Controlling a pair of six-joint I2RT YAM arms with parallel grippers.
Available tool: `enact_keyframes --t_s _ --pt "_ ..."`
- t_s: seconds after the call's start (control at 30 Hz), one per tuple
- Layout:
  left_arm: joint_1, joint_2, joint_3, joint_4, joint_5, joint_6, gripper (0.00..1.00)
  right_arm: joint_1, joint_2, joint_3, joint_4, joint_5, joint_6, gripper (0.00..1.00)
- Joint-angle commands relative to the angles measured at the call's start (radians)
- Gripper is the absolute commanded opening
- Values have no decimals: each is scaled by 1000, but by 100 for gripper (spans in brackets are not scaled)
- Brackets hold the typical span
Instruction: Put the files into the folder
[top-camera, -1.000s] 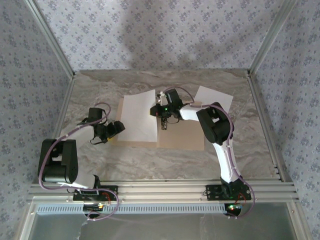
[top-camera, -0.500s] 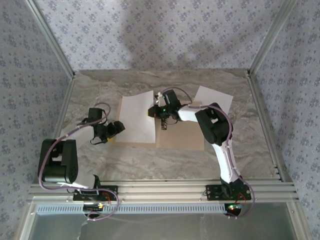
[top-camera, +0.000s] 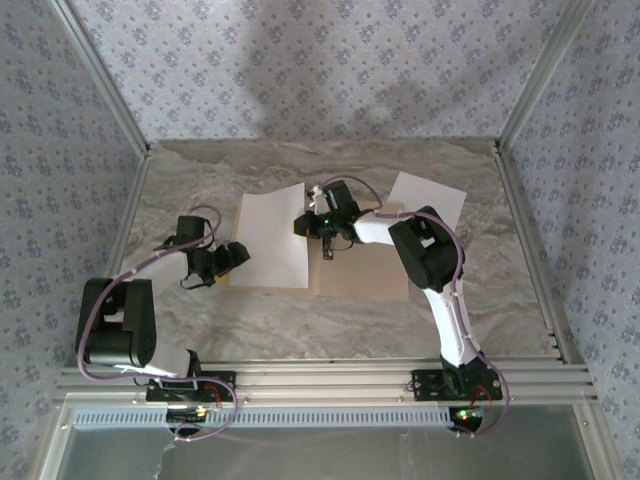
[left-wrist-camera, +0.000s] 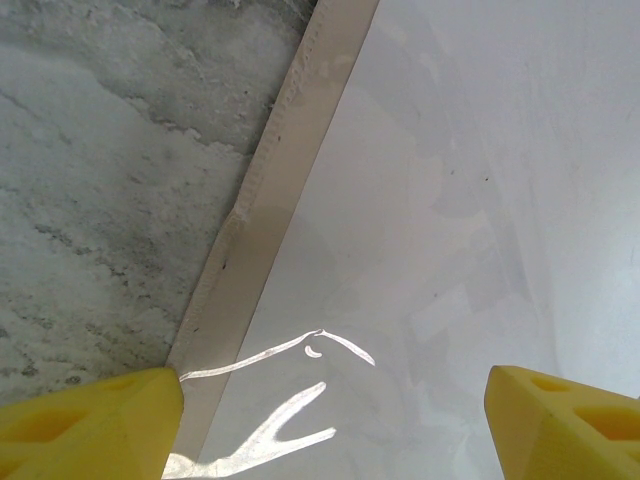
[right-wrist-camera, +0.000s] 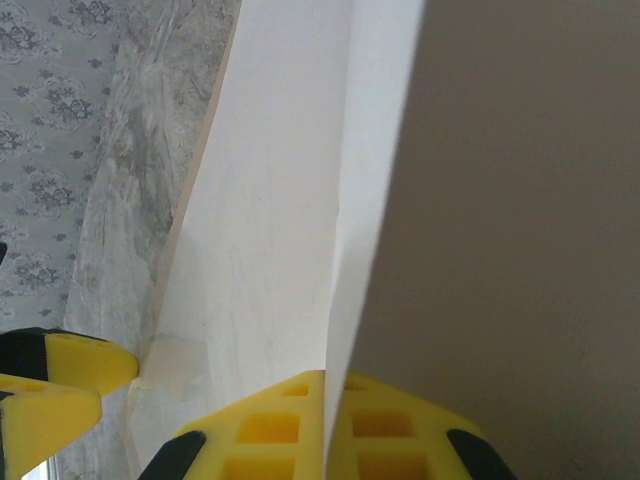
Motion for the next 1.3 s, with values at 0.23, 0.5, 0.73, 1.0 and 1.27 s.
enact_keyframes --t_s 0.23,0.5,0.73,1.0,1.27 --pt "8 3 -6 -27 -3 1 81 18 -23 -32 7 -5 8 0" --pt "9 11 -2 -24 1 2 81 27 -31 -44 26 -10 4 0" --pt "8 10 1 -26 0 3 81 21 -28 -33 19 -18 -6 0" --pt "7 -12 14 -49 3 7 81 16 -33 -6 -2 -24 -16 3" --pt "8 -102 12 -129 -52 18 86 8 -49 -4 -24 -8 -38 1"
